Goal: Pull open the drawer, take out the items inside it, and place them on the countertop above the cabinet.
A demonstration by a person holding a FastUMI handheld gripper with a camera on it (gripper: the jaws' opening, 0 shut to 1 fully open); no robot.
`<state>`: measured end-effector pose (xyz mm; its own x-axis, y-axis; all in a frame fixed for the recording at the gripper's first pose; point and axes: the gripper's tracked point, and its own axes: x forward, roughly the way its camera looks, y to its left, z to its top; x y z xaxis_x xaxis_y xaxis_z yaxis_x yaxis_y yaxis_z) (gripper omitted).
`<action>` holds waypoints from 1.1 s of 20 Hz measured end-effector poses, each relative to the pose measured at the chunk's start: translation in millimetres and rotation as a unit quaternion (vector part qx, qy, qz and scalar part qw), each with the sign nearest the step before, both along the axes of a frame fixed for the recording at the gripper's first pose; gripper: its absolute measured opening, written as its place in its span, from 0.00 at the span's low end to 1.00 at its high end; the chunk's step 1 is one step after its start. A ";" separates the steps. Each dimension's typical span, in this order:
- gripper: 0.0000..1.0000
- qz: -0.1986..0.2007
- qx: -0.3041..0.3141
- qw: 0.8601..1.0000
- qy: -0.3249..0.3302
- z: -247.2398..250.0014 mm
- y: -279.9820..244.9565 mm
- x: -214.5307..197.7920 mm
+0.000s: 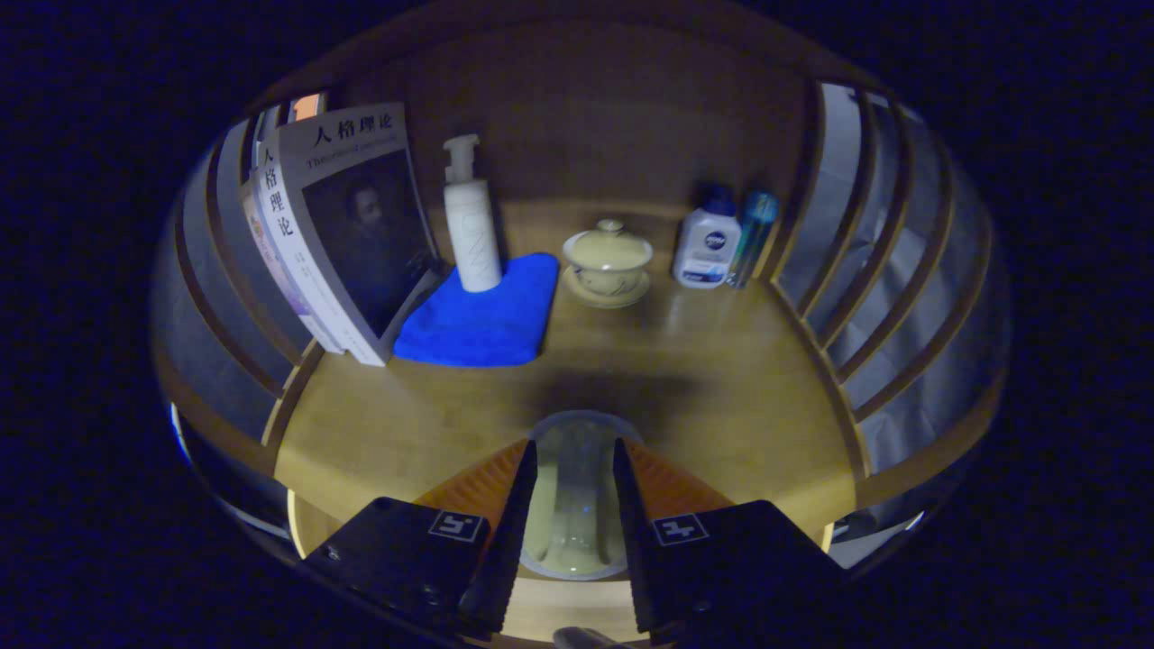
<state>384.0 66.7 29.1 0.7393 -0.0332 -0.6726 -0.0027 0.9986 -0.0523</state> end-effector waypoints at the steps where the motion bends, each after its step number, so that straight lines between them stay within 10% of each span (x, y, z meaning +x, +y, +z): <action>1: 0.53 -0.001 0.005 1.000 -0.016 5.7 2.6 -2.2; 12: 0.65 0.061 -0.008 0.984 -0.168 54.3 21.5 -79.6; 17: 1.00 0.075 -0.003 0.967 -0.243 70.0 29.3 -148.1; 22: 1.00 0.070 -0.002 0.950 -0.305 64.0 20.8 -213.5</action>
